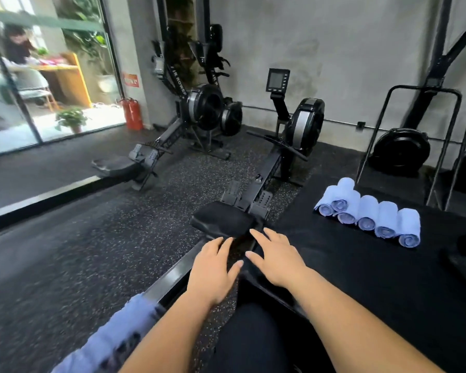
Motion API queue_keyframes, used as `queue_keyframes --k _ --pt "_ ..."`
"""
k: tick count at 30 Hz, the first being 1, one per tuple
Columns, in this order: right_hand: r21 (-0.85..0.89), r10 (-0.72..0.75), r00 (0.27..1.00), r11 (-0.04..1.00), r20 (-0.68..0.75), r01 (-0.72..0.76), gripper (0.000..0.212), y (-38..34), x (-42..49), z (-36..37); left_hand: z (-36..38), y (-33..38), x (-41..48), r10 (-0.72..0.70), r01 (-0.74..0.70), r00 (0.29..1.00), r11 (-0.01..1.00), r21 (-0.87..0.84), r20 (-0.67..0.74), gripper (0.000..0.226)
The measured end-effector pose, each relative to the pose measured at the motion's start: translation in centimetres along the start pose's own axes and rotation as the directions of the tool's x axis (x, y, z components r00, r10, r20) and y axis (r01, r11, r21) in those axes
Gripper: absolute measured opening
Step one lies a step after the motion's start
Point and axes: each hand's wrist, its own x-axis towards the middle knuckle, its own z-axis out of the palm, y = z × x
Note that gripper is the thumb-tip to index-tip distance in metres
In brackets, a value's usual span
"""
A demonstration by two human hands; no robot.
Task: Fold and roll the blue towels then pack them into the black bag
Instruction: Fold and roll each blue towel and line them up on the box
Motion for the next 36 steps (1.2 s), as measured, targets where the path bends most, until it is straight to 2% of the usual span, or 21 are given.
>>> queue_keyframes --k 9,19,28,36 --pt "-0.063 -0.207 0.972 0.975 0.116 0.215 0.071 -9.6 -0.9 6.0 -1.1 -7.9 -8.7 -0.184 0.184 0.983 0.983 0.018 0.019 0.073" --pt "-0.029 -0.309 0.901 0.943 0.305 0.333 0.069 -16.5 -1.4 13.7 1.6 -16.4 -18.0 -0.405 0.405 0.909 0.914 0.029 0.094 0.07" --pt "-0.033 -0.307 0.816 0.929 0.489 0.369 0.069 -19.4 -1.6 21.2 4.5 -22.2 -24.8 -0.609 0.606 0.773 0.792 0.075 0.178 0.071" --pt "-0.06 -0.36 0.709 0.869 0.606 0.492 0.069 -22.6 -1.5 25.9 5.9 -25.9 -28.4 -0.738 0.745 0.628 0.662 0.085 0.248 0.069"
